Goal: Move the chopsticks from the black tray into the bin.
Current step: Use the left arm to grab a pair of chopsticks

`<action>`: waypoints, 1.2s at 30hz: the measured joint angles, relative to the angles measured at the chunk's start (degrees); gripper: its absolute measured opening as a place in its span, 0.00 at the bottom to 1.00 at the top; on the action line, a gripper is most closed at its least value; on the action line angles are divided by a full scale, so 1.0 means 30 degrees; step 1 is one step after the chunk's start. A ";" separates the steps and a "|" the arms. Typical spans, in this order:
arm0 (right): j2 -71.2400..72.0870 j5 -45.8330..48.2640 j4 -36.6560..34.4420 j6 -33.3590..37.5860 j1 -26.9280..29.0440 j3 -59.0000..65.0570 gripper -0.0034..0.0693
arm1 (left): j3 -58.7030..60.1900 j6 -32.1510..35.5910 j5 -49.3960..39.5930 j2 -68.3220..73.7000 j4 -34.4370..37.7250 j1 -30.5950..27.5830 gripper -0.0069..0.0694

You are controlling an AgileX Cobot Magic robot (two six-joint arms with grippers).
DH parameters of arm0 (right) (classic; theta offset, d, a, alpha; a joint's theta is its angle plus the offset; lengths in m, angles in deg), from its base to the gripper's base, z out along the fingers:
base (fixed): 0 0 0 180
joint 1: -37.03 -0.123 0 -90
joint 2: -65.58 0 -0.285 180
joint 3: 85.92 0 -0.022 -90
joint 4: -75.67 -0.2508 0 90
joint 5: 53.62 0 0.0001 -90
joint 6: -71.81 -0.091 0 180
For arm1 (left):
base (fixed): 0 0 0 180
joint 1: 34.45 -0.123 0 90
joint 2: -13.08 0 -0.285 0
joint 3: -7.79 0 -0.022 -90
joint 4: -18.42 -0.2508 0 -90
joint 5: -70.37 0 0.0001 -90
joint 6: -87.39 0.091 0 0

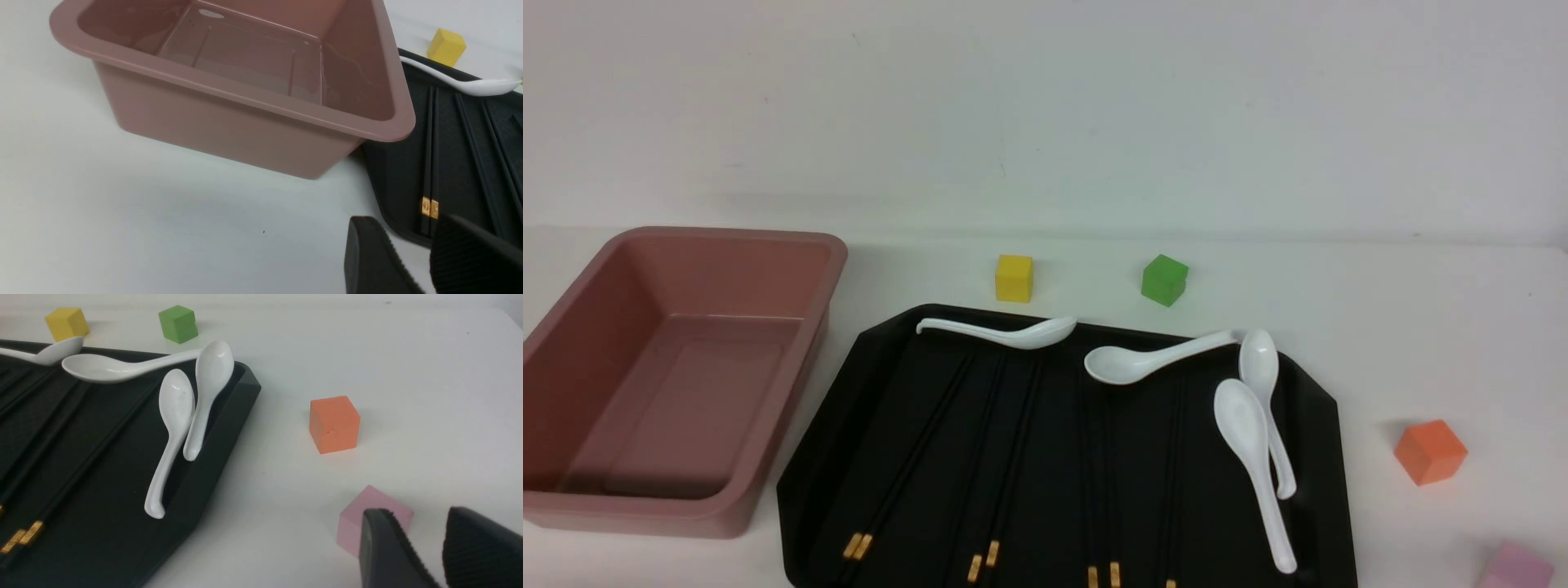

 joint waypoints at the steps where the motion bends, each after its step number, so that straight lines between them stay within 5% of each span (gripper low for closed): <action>1: 0.0000 0.0000 0.0000 0.0000 0.0000 0.0000 0.38 | 0.0000 0.0000 0.0000 0.0000 0.0000 0.0000 0.40; 22: 0.0000 0.0000 0.0000 0.0000 0.0000 0.0000 0.38 | 0.0000 -0.0109 0.0000 0.0000 0.0393 0.0000 0.40; 27: 0.0000 0.0000 -0.0026 0.0000 0.0000 0.0000 0.38 | 0.0000 -0.3038 0.0000 0.0000 0.5575 0.0000 0.40; 31: 0.0000 0.0000 -0.0026 0.0000 0.0000 0.0000 0.38 | 0.0000 -0.6954 0.0062 0.0000 1.2738 0.0000 0.40; 36: 0.0000 0.0000 -0.0008 0.0000 0.0000 0.0000 0.38 | 0.0000 -0.8376 0.0338 0.0000 1.8178 0.0000 0.40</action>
